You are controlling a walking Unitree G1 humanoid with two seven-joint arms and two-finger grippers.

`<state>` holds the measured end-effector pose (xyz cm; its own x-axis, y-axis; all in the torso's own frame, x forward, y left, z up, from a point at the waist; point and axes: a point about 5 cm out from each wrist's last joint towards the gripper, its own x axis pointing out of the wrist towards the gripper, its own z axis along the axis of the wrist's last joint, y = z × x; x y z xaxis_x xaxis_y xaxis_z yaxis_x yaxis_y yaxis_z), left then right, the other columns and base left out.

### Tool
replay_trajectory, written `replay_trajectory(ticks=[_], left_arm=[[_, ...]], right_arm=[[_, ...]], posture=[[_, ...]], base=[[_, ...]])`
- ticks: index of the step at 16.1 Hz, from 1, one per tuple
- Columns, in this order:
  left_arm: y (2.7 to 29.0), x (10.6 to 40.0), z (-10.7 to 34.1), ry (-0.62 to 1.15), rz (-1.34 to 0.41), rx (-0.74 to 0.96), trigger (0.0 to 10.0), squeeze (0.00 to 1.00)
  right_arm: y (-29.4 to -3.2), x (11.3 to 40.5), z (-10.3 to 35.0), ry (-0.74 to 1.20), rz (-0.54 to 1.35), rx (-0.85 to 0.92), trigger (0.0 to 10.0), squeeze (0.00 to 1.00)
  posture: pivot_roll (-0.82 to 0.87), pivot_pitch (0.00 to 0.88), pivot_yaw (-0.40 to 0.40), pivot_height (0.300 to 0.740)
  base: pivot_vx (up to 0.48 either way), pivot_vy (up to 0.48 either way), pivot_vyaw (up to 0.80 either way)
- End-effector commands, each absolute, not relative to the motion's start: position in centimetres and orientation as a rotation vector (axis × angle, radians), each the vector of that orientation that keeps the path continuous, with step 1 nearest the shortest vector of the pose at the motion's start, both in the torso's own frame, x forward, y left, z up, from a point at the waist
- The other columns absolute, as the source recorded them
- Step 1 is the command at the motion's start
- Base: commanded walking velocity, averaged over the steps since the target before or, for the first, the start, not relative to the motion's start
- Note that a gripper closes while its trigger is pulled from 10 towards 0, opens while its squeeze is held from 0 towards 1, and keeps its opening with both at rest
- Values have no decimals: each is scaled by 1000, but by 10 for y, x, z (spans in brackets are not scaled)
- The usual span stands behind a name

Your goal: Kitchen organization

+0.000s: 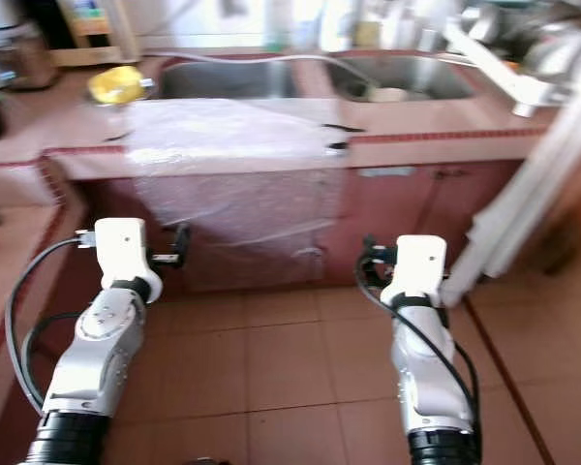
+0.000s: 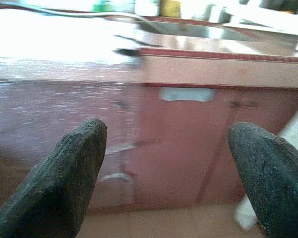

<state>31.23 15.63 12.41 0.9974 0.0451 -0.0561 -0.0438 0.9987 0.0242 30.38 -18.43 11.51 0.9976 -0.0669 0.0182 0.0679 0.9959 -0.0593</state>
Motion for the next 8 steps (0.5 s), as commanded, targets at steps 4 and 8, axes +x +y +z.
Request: replay_trajectory(ticks=[4,8], left_arm=[[154,315,125,43,47,17,10000,0],[139,310,129,11,-83,-25,10000,0]], right_arm=[[-182,303,119,-38,-52,-58,10000,0],[-184,304,122,-47,-60,-30,10000,0]], posture=[[-59,80,13,740],[-54,79,1,740]], base=[[0,0,798],[0,0,0]])
